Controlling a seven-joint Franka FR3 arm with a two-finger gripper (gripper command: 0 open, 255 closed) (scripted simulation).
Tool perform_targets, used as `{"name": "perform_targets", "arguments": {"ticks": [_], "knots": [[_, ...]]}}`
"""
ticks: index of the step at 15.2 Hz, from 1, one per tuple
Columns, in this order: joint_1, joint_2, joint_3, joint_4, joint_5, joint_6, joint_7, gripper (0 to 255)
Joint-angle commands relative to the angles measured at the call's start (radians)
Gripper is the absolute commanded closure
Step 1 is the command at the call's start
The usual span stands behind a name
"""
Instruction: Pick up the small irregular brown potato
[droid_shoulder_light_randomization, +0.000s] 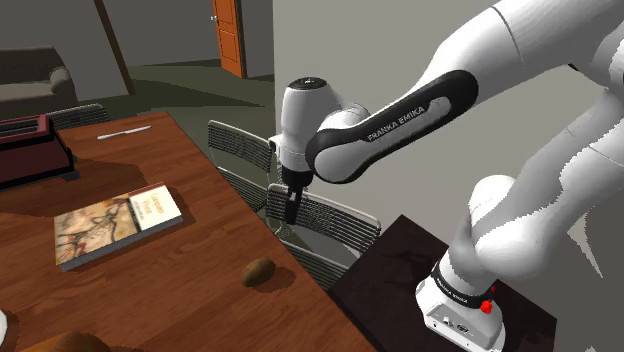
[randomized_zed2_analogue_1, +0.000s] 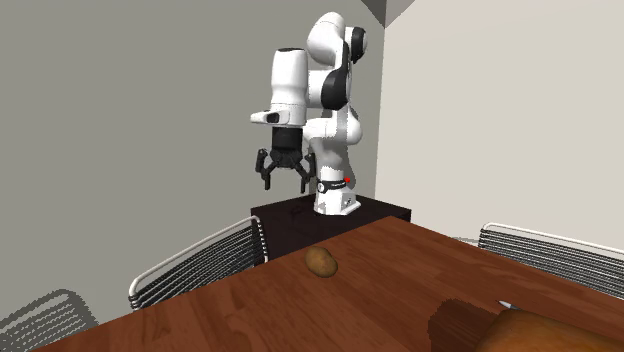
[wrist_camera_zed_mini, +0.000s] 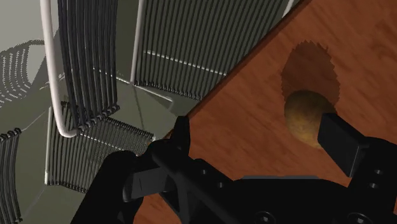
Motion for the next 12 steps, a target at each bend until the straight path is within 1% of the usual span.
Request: {"name": "perform_targets", "arguments": {"ticks": [1,6,11,12], "knots": [[0.016,0.065,0.017,0.014,-0.007,0.058,-0.016,0],[0.053,0.221,0.063,0.047,-0.045,0.189,-0.036,0],[0.093,0.382,0.097,0.097,-0.128,0.303,-0.029,0],[0.096,0.391,0.098,0.1,-0.134,0.308,-0.028,0]]}}
